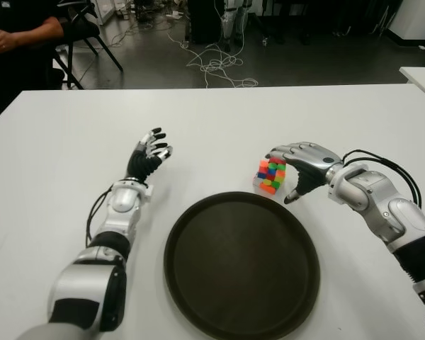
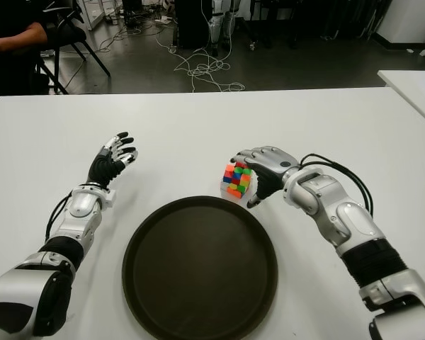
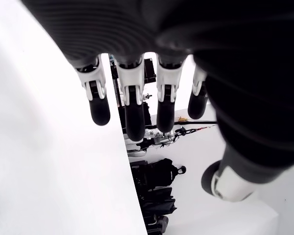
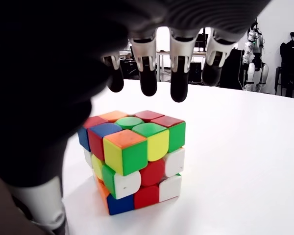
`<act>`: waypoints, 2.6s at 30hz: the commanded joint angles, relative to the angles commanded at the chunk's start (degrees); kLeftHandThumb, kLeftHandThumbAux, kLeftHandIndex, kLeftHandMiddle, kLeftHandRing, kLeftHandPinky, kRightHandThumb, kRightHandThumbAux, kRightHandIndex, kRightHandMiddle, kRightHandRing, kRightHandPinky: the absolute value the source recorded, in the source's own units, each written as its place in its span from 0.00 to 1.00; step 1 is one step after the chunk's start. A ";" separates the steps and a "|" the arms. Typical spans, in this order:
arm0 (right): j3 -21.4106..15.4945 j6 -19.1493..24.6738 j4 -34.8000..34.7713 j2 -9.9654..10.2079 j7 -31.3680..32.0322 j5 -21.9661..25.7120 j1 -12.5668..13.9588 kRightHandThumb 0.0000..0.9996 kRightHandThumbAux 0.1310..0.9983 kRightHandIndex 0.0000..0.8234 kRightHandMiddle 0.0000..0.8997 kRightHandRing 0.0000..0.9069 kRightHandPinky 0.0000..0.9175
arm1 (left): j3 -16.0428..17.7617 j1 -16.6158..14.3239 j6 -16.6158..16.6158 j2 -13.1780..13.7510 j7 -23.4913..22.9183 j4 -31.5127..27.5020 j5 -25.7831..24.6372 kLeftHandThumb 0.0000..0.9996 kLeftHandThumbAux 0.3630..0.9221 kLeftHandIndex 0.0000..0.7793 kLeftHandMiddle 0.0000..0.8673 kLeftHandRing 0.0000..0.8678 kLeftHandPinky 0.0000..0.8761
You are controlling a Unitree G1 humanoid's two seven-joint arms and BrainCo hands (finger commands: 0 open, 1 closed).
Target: Pick up the Rubik's Cube and put it in the plate
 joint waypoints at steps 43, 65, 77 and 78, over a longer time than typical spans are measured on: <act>5.09 -2.17 11.04 2.06 -4.66 -2.66 -5.90 0.00 0.70 0.10 0.13 0.13 0.11 | -0.59 -0.14 -0.38 -0.02 0.31 0.59 0.93 0.14 0.55 0.16 0.19 0.19 0.17; 7.73 -3.71 14.26 3.96 -5.85 -3.20 -9.47 0.00 0.71 0.12 0.14 0.14 0.11 | -0.96 -0.16 -0.02 0.00 0.99 0.61 1.09 0.16 0.52 0.17 0.19 0.20 0.21; 8.57 -4.47 16.59 4.99 -6.75 -3.42 -10.52 0.00 0.73 0.12 0.14 0.14 0.11 | -1.14 -0.12 -0.35 -0.10 1.43 0.74 1.29 0.15 0.50 0.17 0.19 0.19 0.18; 8.63 -4.24 16.55 5.14 -6.48 -3.44 -10.62 0.00 0.74 0.11 0.14 0.14 0.11 | -1.12 -0.16 -0.34 -0.09 1.45 0.79 1.27 0.16 0.50 0.17 0.19 0.20 0.18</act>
